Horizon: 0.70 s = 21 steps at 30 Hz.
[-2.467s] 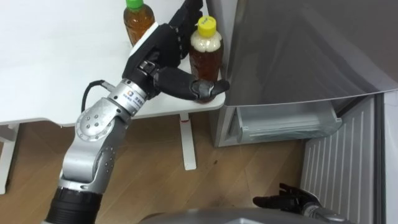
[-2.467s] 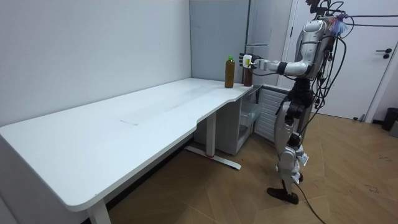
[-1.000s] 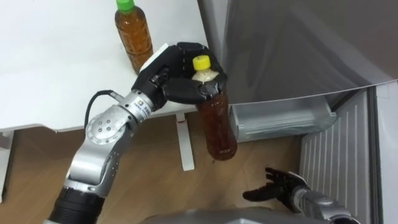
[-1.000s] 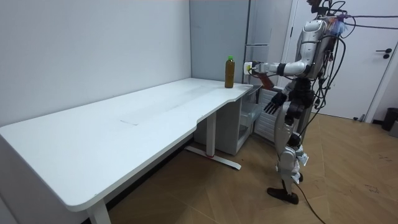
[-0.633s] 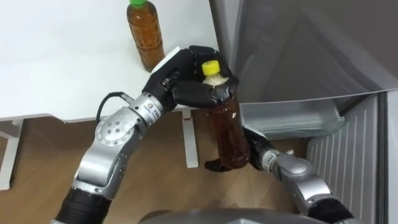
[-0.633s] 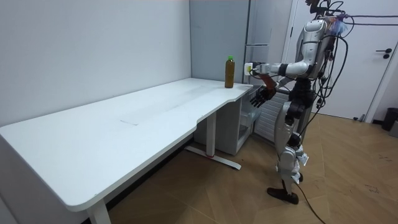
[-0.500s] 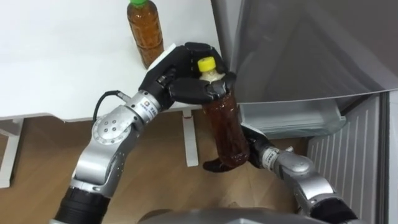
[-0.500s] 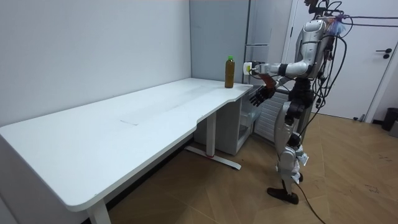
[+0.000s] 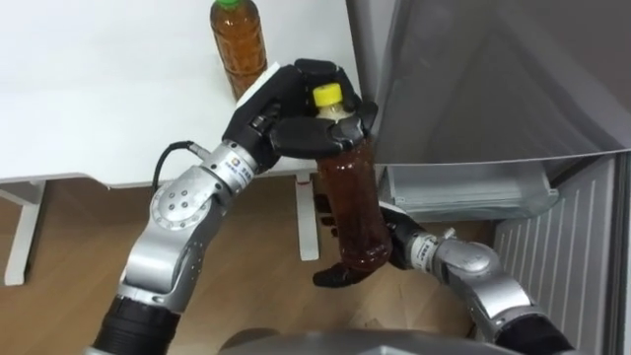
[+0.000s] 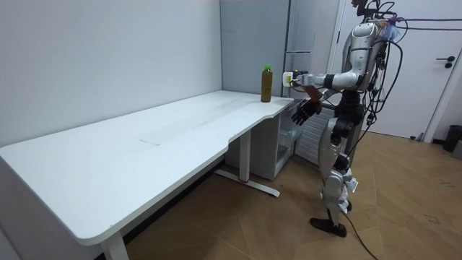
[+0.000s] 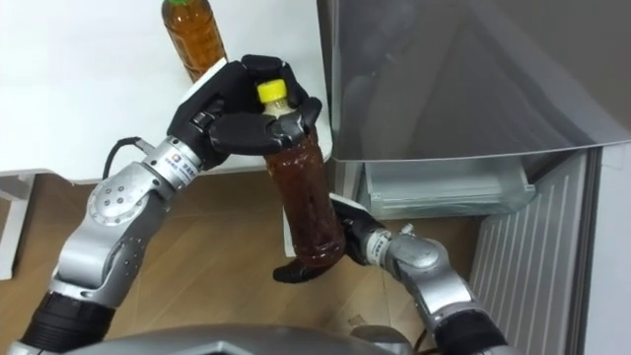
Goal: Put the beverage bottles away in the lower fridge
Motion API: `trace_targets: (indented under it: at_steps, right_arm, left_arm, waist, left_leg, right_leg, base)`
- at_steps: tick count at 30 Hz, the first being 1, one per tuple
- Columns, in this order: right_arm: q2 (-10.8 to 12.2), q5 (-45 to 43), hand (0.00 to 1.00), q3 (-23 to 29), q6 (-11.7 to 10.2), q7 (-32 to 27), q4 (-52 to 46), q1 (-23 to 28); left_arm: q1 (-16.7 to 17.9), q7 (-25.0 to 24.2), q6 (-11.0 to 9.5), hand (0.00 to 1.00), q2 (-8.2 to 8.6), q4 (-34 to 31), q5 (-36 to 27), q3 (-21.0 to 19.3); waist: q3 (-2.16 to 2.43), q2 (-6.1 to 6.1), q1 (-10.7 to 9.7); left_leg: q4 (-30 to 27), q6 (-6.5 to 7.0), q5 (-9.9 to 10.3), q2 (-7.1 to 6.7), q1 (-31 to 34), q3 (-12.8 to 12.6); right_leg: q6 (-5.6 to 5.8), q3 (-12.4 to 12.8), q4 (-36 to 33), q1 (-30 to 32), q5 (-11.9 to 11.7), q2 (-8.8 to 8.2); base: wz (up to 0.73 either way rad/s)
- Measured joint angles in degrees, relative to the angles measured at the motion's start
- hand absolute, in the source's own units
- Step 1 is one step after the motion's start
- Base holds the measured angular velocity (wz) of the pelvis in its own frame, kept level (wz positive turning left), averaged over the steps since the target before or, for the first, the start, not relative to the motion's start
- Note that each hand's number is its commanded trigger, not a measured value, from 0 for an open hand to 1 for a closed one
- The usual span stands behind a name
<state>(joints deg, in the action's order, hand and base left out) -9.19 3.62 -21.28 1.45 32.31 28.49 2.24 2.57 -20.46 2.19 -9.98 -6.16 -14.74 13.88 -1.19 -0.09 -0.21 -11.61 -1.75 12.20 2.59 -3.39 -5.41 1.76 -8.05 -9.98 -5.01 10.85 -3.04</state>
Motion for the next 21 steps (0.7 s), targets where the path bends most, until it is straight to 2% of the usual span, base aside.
trace_targets:
  at_steps: [7,11,21]
  right_arm:
    - [-0.07,0.02,0.0,0.04,-0.04,0.48,-0.53,-0.07]
    - [-0.09,0.03,0.0,0.04,-0.07,0.94,-1.21,-0.06]
    - [-0.38,0.01,0.0,0.68,-0.06,1.03,-2.38,0.11]
  left_arm:
    - [0.0,1.3,-1.68,1.0,0.06,-0.01,0.01,0.94]
    - [0.0,1.47,-2.47,1.0,-0.25,-0.01,-0.02,0.86]
    - [0.0,2.64,-2.69,1.0,-0.1,-0.13,-0.04,0.59]
  waist:
    - [0.01,-0.28,0.48]
    - [0.12,-1.22,0.58]
    - [0.19,-1.41,0.42]
  left_leg:
    - [-0.26,0.0,0.0,0.0,0.39,0.15]
    - [-0.63,0.0,0.0,0.01,0.96,0.15]
    - [-1.19,0.0,0.0,0.01,0.64,0.2]
  right_leg:
    - [0.0,-0.06,-0.59,0.42,0.0,-0.02]
    - [0.0,-0.01,-0.71,0.82,0.0,-0.05]
    - [-0.01,-0.03,-0.76,0.25,-0.01,-0.06]
  base:
    - [0.0]
    - [0.0]
    - [0.0]
